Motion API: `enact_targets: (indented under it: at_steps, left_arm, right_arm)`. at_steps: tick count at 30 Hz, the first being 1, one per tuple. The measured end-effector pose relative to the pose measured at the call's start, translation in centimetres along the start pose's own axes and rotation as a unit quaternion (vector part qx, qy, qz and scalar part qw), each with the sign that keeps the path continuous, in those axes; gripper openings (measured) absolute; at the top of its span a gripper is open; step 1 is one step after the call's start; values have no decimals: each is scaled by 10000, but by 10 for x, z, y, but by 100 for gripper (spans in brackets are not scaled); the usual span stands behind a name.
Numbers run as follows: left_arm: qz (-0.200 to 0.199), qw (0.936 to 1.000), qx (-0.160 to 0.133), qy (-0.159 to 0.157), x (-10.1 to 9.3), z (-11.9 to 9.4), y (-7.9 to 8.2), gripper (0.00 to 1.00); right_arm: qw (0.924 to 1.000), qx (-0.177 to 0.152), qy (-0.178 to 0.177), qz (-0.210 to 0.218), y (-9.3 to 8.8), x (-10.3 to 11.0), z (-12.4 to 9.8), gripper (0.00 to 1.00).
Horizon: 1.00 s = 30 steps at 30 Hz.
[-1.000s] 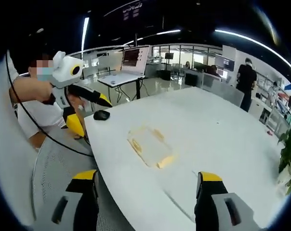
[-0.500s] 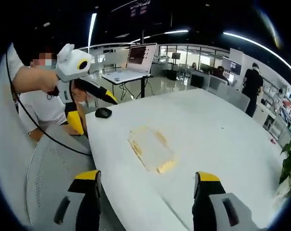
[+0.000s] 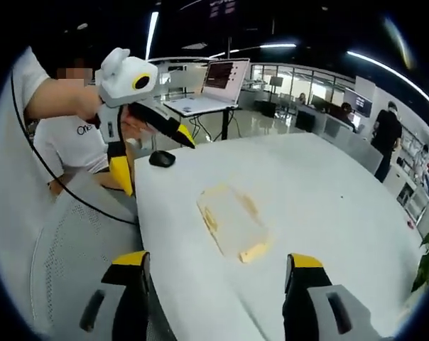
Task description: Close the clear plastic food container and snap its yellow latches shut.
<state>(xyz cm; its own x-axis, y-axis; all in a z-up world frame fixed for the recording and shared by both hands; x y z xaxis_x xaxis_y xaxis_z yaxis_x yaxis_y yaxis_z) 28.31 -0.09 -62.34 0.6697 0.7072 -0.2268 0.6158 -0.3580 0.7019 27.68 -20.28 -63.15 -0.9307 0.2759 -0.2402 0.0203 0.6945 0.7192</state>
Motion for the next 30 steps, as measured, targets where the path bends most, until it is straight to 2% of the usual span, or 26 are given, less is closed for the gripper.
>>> enact_targets:
  at_steps: [4, 6, 11, 17, 23, 30]
  left_arm:
    - [29, 9999, 29, -146, 3, 5, 2, 88]
    - [196, 9997, 70, -152, 5, 8, 2, 88]
    - [378, 9989, 254, -101, 17, 15, -2, 85]
    - [706, 9969, 351, 7, 29, 18, 1, 83]
    - [752, 9962, 424, -120, 37, 23, 4, 83]
    - [907, 9933, 701, -131, 55, 32, -5, 84]
  right_arm:
    - [9999, 55, 17, -129, -2, -7, 5, 77]
    - [9998, 91, 29, -164, -3, -10, 7, 77]
    - [9981, 311, 109, -520, -9, -21, 14, 75]
    - [9978, 348, 198, -525, -12, -28, 23, 76]
    - [9967, 402, 255, -662, -13, -33, 32, 75]
    - [9936, 548, 386, -911, -19, -37, 44, 74]
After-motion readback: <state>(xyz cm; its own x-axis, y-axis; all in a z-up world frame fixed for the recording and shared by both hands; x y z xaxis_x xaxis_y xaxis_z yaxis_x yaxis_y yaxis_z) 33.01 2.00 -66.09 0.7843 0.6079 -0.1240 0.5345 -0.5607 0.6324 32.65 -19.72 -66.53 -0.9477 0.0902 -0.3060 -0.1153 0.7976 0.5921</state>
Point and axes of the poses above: the point that each gripper's makers call its tool centre point, and the gripper's own axes: z roughly forward along the fingers, x roughly to its left, y roughly out of its top, the point moved 6 cm from there along -z, roughly backward along the fingers, and after that the axes turned 15 degrees about -z, right-handed, at the moved point
